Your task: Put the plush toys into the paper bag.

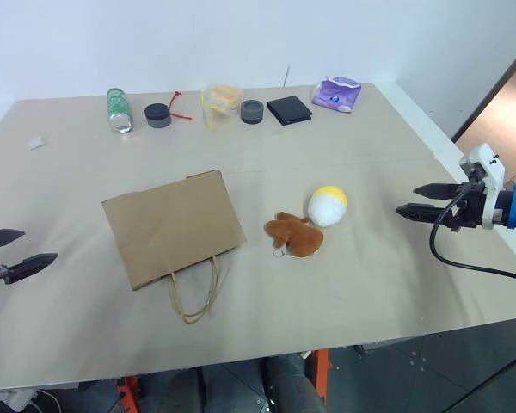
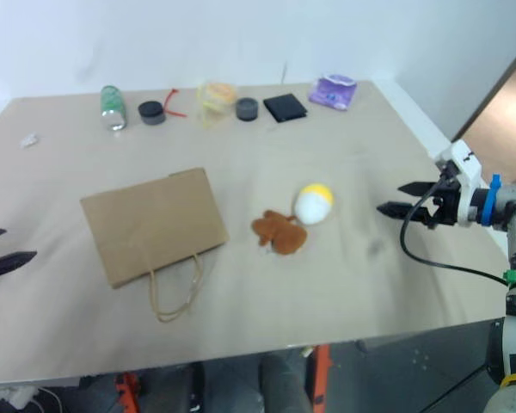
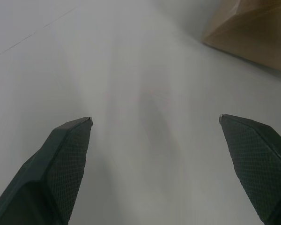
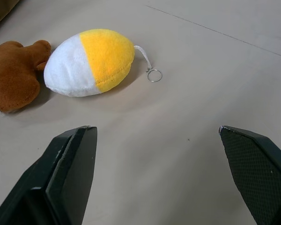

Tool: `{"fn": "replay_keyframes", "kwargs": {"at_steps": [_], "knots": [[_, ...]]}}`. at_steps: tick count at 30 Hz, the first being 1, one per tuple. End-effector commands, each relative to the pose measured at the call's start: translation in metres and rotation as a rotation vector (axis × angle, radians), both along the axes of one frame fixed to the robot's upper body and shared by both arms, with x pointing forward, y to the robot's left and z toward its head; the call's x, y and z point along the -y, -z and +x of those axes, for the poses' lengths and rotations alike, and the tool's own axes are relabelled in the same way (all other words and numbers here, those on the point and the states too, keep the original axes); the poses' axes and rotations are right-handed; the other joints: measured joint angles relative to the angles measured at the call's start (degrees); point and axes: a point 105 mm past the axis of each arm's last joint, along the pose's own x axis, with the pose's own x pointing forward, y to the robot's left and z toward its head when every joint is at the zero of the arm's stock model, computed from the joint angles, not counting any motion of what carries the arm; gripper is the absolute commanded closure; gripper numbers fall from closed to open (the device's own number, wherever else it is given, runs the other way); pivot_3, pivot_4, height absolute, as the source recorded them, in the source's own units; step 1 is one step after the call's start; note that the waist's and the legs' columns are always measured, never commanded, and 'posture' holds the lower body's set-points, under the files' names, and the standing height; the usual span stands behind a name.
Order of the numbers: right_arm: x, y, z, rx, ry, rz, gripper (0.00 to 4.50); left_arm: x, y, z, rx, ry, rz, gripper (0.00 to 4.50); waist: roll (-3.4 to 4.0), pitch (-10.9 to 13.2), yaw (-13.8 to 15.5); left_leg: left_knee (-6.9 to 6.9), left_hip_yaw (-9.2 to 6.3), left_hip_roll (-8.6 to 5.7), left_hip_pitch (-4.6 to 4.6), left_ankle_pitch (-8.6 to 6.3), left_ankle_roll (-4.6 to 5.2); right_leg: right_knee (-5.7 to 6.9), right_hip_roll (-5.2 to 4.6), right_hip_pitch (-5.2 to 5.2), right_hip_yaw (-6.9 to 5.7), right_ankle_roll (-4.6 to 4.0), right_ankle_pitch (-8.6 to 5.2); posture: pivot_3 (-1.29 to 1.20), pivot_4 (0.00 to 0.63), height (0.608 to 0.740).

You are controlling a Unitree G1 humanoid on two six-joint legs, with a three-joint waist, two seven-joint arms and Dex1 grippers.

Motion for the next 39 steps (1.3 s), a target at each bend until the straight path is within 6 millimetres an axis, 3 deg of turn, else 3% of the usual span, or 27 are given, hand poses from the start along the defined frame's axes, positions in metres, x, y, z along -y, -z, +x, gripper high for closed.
{"fn": "replay_keyframes", "kwargs": {"at_steps": [1,10,20,25,27,30,33,39], "knots": [[-0.006,-0.015,-0.003,0.057,-0.029,0.051,0.0,-0.007,-0.019,0.005,0.094,-0.022,0.027,0.01,0.0,0.0,0.0,0.0,0.0,0.0,0.01,0.0,0.0,0.0,0.0,0.01,0.0,0.0,0.0,0.0,0.15,0.74],[-0.013,-0.006,-0.019,0.059,-0.012,0.135,0.0,-0.01,-0.026,0.02,0.16,-0.023,0.004,0.01,-0.01,-0.02,0.28,0.12,-0.03,0.01,0.11,0.01,0.01,0.12,0.05,0.17,0.0,0.05,0.03,0.0,0.15,0.74],[-0.002,-0.002,-0.017,0.072,0.051,0.141,0.0,-0.012,-0.025,0.023,0.167,-0.016,-0.006,0.01,-0.01,-0.02,0.24,0.25,-0.05,0.02,0.14,0.02,0.02,0.25,0.07,0.19,0.0,0.05,0.05,0.0,0.15,0.74],[-0.007,-0.011,-0.018,0.119,0.01,0.202,0.0,-0.004,-0.031,0.026,0.223,0.026,-0.009,0.01,-0.01,-0.02,0.25,0.29,-0.05,0.02,0.14,0.02,0.02,0.28,0.07,0.21,0.01,0.07,0.06,0.0,0.15,0.74],[-0.029,-0.027,-0.029,0.137,-0.137,0.282,0.0,0.014,-0.045,0.037,0.35,0.084,0.014,0.01,-0.01,-0.02,0.29,0.3,-0.05,0.02,0.16,0.02,0.02,0.3,0.08,0.23,0.0,0.07,0.06,0.0,0.15,0.74],[-0.076,-0.036,-0.055,0.11,-0.412,0.298,0.0,0.057,-0.049,0.043,0.414,0.258,0.06,0.01,-0.01,-0.02,0.64,0.42,-0.1,0.05,0.15,0.05,0.03,0.43,0.14,0.27,0.02,0.32,0.2,0.0,0.15,0.74],[-0.125,-0.038,-0.076,0.12,-0.651,0.25,0.0,0.12,-0.052,0.044,0.51,0.478,0.147,0.01,-0.05,-0.04,0.75,0.53,-0.22,0.08,0.22,0.05,0.02,0.52,0.3,0.45,0.1,0.39,0.17,0.0,0.15,0.74],[-0.154,-0.03,-0.093,0.129,-0.803,0.18,0.0,0.172,-0.061,0.026,0.775,0.724,0.357,0.01,-0.04,-0.04,0.91,0.98,-0.24,0.11,0.24,0.04,0.0,0.53,0.32,0.67,0.15,0.3,0.18,0.0,0.15,0.74]]}}
